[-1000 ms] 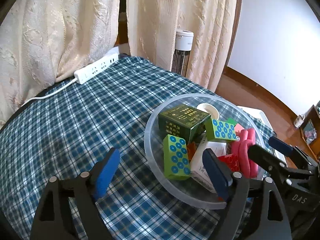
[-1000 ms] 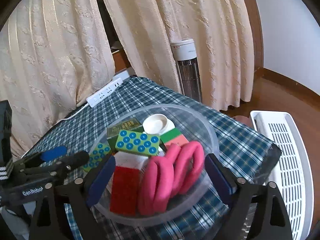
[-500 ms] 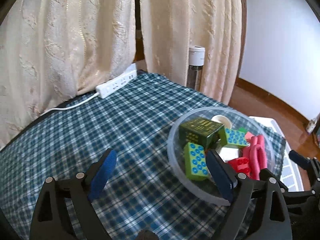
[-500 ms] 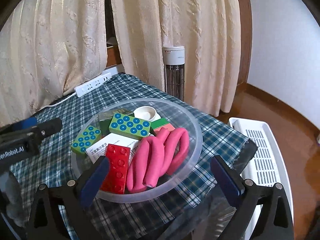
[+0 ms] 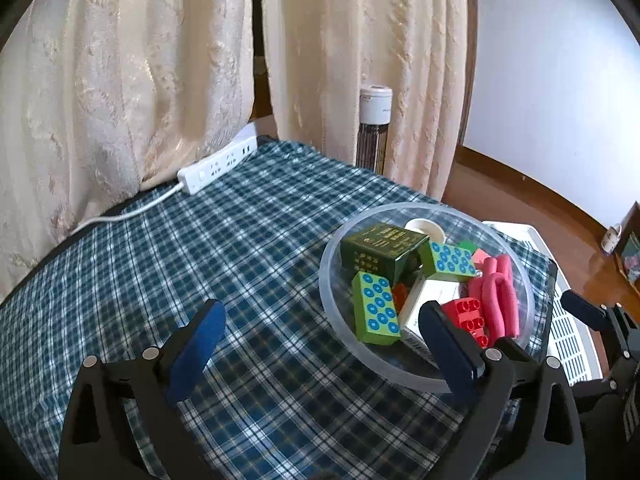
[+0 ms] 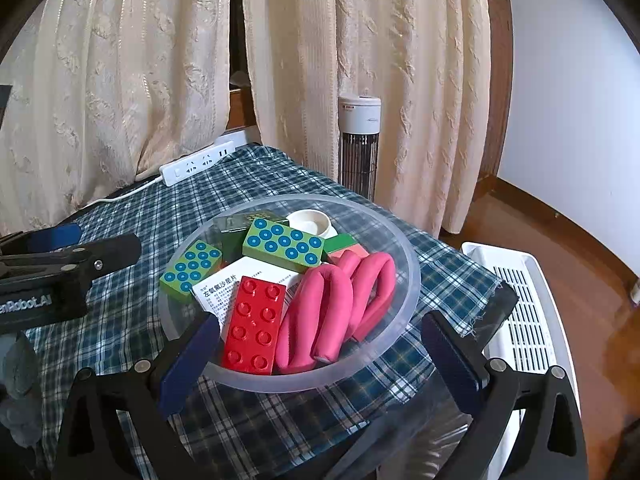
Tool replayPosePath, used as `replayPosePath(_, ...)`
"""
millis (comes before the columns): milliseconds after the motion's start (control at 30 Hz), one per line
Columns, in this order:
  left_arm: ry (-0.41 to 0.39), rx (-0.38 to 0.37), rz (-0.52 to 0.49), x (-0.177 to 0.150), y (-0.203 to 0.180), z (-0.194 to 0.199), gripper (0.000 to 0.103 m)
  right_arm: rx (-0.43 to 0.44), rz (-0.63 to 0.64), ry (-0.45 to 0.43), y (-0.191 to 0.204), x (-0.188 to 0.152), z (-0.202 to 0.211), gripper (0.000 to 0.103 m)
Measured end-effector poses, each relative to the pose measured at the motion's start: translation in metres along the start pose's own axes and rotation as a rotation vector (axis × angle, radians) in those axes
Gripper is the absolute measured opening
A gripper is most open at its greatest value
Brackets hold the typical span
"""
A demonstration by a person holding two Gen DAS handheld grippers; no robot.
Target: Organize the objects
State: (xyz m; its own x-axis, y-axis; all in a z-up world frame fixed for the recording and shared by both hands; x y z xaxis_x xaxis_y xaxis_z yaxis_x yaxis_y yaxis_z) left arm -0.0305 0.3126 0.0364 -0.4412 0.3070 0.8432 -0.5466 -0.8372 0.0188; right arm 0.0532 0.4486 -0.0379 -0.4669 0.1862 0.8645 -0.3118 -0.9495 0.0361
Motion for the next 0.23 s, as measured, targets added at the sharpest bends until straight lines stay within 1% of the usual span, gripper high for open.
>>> replayPosePath(67, -0.010, 0.005, -0.017, 0.0004, -0.0028, 0.0013, 0.098, 0.003, -0.005, 0.004, -0.0009, -0.0004, -0.0007, 0.102)
replayPosePath(167, 0.001, 0.000, -0.020, -0.0012, -0.0031, 0.0003, 0.098, 0.009, -0.004, 0.007, 0.0008, -0.0010, -0.0019, 0.102)
replayPosePath(233, 0.002, 0.011, -0.026, -0.0013, -0.0018, 0.0010, 0.098, 0.017, 0.000, 0.009, 0.0037, -0.0015, -0.0023, 0.102)
Point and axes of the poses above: each gripper's, at about its wrist camera, not at the fingertips, and z roughly against the way its jaws point, y to its left, x to its top, the point moved 9 cm from there along -z, roughly the way its jaws point, and after that the axes turned 8 degrees about -y, right-handed, at the moved point
